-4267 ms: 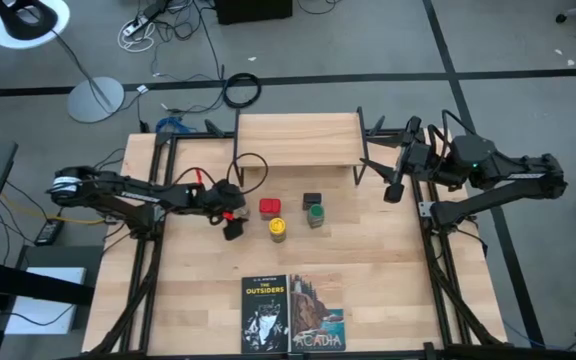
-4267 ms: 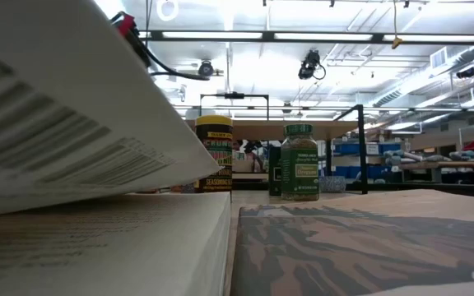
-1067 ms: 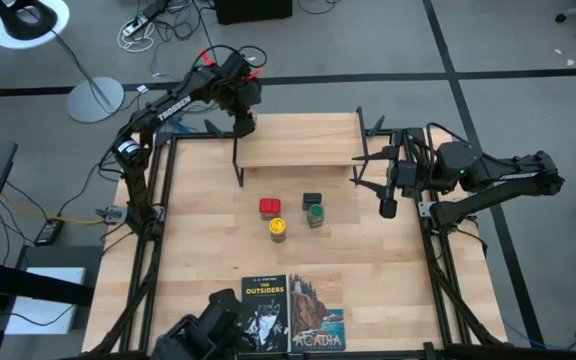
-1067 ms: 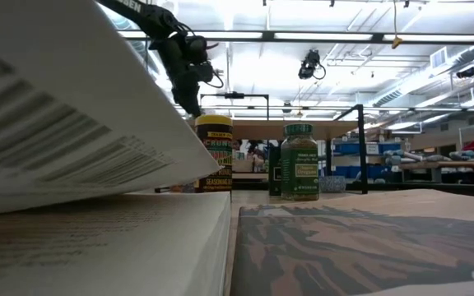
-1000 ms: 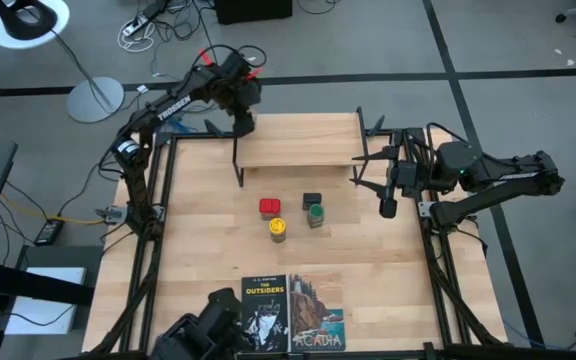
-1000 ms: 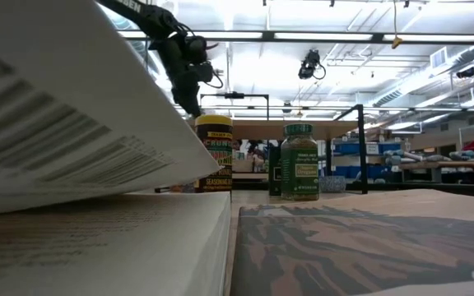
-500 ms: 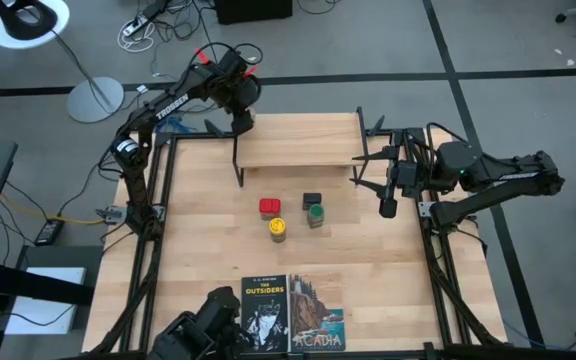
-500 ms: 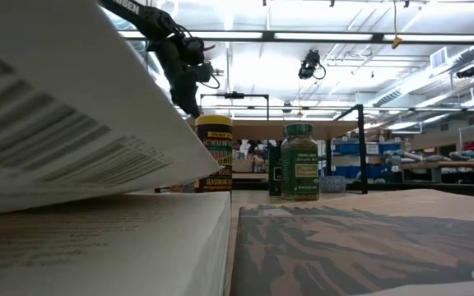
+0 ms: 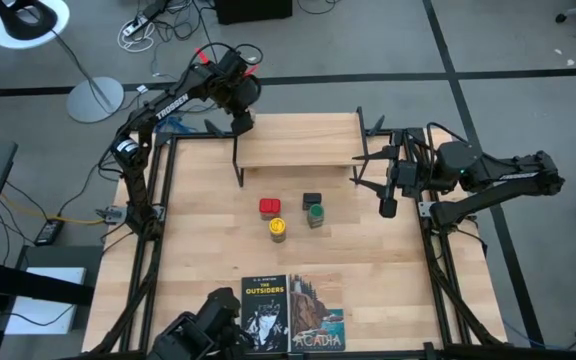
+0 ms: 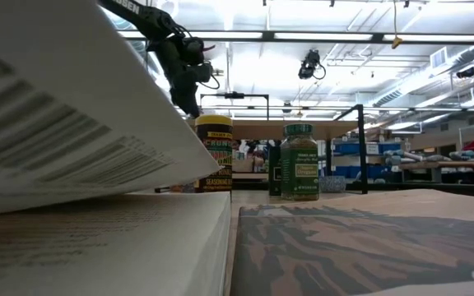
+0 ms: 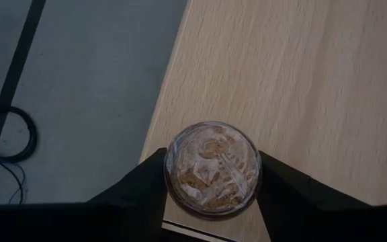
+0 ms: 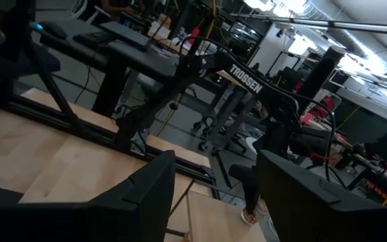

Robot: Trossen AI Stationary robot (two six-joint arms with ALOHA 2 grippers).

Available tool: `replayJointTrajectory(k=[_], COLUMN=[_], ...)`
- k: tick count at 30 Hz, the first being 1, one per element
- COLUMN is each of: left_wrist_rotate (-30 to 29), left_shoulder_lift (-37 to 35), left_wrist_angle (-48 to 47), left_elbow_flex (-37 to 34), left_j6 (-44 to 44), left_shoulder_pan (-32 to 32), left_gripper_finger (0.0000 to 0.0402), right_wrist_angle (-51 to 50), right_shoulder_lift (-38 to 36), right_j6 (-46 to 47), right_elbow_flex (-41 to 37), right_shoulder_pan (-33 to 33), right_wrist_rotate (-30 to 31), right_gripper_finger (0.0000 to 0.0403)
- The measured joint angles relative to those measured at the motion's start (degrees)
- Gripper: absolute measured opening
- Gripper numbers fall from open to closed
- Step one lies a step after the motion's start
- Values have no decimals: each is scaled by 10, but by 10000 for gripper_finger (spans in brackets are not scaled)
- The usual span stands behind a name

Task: Shelf spices
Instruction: Put the brown seasoning bottle on the shelf

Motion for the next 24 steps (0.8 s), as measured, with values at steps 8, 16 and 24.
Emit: replayJointTrajectory(k=[8,16,24], left_wrist_rotate=[0,0,0], left_shoulder_lift=[0,0,0], left_wrist_angle=[-1,-1,2], left_elbow_flex=[0,0,0], left_j6=[-15,-31,-33], left_shoulder_pan=[-1,-1,-1], left_gripper_finger=[198,228,245], right_wrist_angle=[0,0,0], right_shoulder_lift=[0,0,0], right_j6=[0,0,0], right_elbow_flex=[0,0,0], right_shoulder_pan=[0,0,0], right_wrist_rotate=[0,0,0], right_gripper_finger=[208,208,208])
